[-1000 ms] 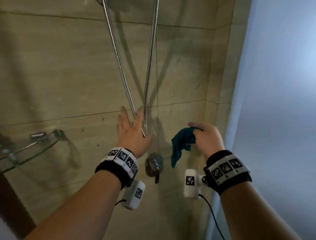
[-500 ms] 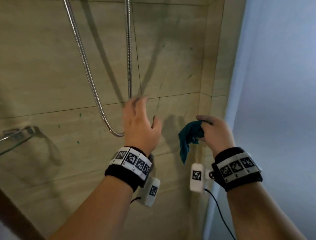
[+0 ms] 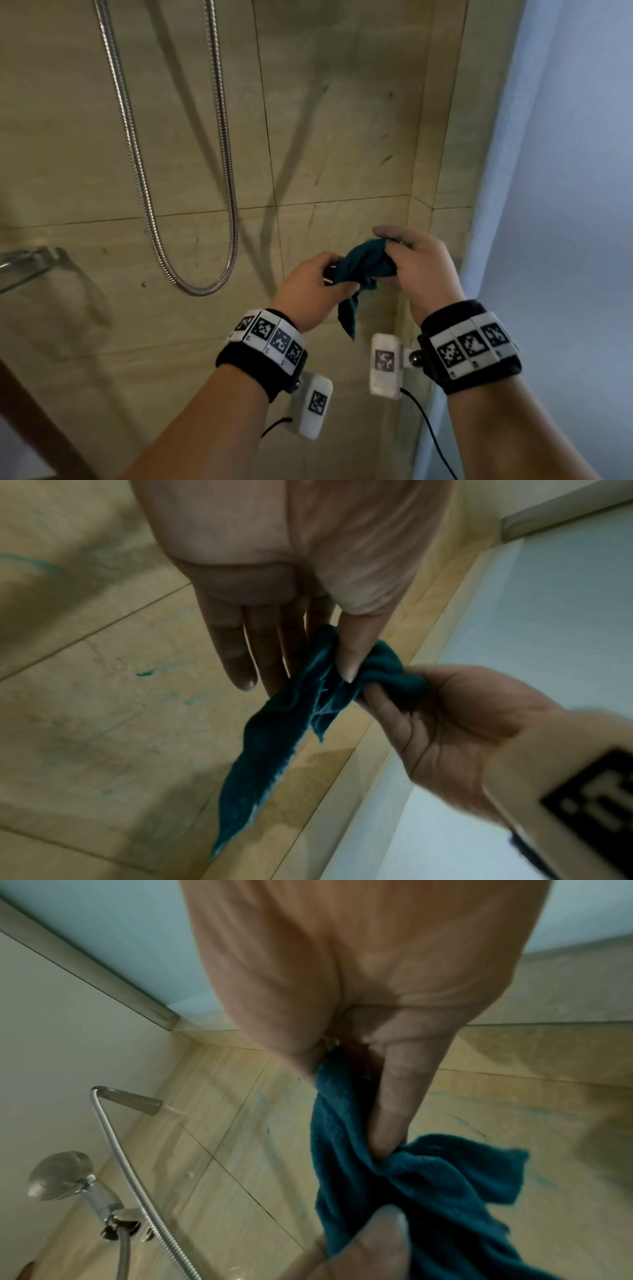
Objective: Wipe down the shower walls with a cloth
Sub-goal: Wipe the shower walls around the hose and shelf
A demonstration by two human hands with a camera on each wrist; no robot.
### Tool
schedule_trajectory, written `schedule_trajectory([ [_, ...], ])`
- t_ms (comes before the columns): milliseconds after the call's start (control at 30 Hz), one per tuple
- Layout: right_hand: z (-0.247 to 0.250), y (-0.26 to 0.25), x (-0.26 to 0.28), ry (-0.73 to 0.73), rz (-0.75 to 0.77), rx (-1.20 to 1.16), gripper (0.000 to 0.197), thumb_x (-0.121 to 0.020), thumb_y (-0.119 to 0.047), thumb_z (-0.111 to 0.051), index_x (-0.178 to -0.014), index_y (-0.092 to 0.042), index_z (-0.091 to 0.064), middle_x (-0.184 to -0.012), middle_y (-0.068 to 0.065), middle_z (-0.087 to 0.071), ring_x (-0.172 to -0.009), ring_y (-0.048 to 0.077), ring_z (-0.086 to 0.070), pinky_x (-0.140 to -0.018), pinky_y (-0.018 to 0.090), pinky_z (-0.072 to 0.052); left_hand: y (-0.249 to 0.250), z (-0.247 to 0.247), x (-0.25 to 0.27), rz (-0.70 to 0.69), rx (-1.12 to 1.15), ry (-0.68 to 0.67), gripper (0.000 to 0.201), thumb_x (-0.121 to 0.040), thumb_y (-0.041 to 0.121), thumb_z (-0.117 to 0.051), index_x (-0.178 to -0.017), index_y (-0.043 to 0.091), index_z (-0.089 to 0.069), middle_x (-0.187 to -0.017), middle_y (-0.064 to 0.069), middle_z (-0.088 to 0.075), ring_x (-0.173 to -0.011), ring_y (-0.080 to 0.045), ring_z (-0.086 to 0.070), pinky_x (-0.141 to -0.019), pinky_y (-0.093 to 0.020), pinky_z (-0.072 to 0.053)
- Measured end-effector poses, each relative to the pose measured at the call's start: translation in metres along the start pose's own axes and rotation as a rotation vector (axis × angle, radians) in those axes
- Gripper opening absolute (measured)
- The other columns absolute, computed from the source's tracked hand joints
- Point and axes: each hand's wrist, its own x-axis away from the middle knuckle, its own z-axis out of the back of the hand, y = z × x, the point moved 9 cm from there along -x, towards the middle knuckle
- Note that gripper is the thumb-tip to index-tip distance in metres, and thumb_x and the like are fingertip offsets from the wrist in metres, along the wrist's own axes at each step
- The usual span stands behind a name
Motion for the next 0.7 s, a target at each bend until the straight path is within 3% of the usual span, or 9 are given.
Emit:
schedule_trajectory([
  [100, -0.001, 0.006, -0.007, -0.002, -0.031, -0.026, 0.030, -0.103, -0.005, -0.051, -0.113, -0.019, -0.075, -0.102, 0.007, -0.077, -0.089, 0.017, -0.076, -0.070, 0.033, -0.062, -0.013, 0.013, -0.010, 0.075, 0.141, 0.042, 0.006, -0.093, 0.029, -0.073, -0.099, 0.030, -0.071, -0.094, 0.004, -0.078, -0.089, -0.019, -0.075, -0.088, -0.052, -0.061],
  [200, -0.005, 0.007, -0.012, 0.020, -0.038, -0.045, 0.030, -0.102, -0.004, -0.052, -0.112, -0.017, -0.076, -0.101, 0.007, -0.077, -0.085, 0.015, -0.076, -0.065, 0.030, -0.061, -0.019, 0.028, -0.015, 0.140, 0.288, 0.108, 0.005, -0.097, 0.025, -0.068, -0.097, 0.027, -0.073, -0.092, -0.001, -0.079, -0.088, -0.026, -0.077, -0.086, -0.057, -0.062],
  [300, -0.010, 0.007, -0.016, 0.029, -0.022, -0.030, 0.030, -0.102, -0.004, -0.052, -0.112, -0.018, -0.077, -0.103, 0.007, -0.077, -0.086, 0.015, -0.076, -0.065, 0.029, -0.061, -0.021, 0.037, -0.020, 0.201, 0.455, 0.153, 0.007, -0.099, 0.021, -0.066, -0.100, 0.021, -0.073, -0.095, -0.008, -0.078, -0.091, -0.030, -0.077, -0.084, -0.055, -0.063],
  [467, -0.012, 0.006, -0.018, 0.062, 0.026, 0.019, 0.031, -0.101, -0.006, -0.054, -0.109, -0.025, -0.078, -0.103, 0.000, -0.077, -0.093, 0.015, -0.074, -0.074, 0.034, -0.063, -0.029, 0.044, -0.024, 0.272, 0.661, 0.195, 0.004, -0.098, 0.018, -0.068, -0.101, 0.017, -0.071, -0.095, -0.012, -0.078, -0.087, -0.030, -0.077, -0.069, -0.040, -0.061],
  [600, -0.013, 0.003, -0.020, 0.076, 0.056, 0.074, 0.032, -0.101, -0.007, -0.055, -0.108, -0.027, -0.078, -0.102, -0.002, -0.077, -0.097, 0.014, -0.073, -0.077, 0.032, -0.063, -0.028, 0.054, -0.028, 0.284, 0.759, 0.231, 0.004, -0.098, 0.017, -0.070, -0.094, 0.015, -0.070, -0.095, -0.016, -0.076, -0.089, -0.036, -0.075, -0.079, -0.053, -0.064],
  [700, -0.010, 0.004, -0.020, 0.103, 0.061, 0.089, 0.032, -0.100, -0.008, -0.055, -0.106, -0.028, -0.079, -0.104, -0.003, -0.077, -0.100, 0.015, -0.072, -0.086, 0.038, -0.062, -0.025, 0.055, -0.029, 0.282, 0.787, 0.232, 0.005, -0.098, 0.016, -0.070, -0.093, 0.016, -0.070, -0.096, -0.015, -0.075, -0.088, -0.034, -0.074, -0.081, -0.050, -0.064],
])
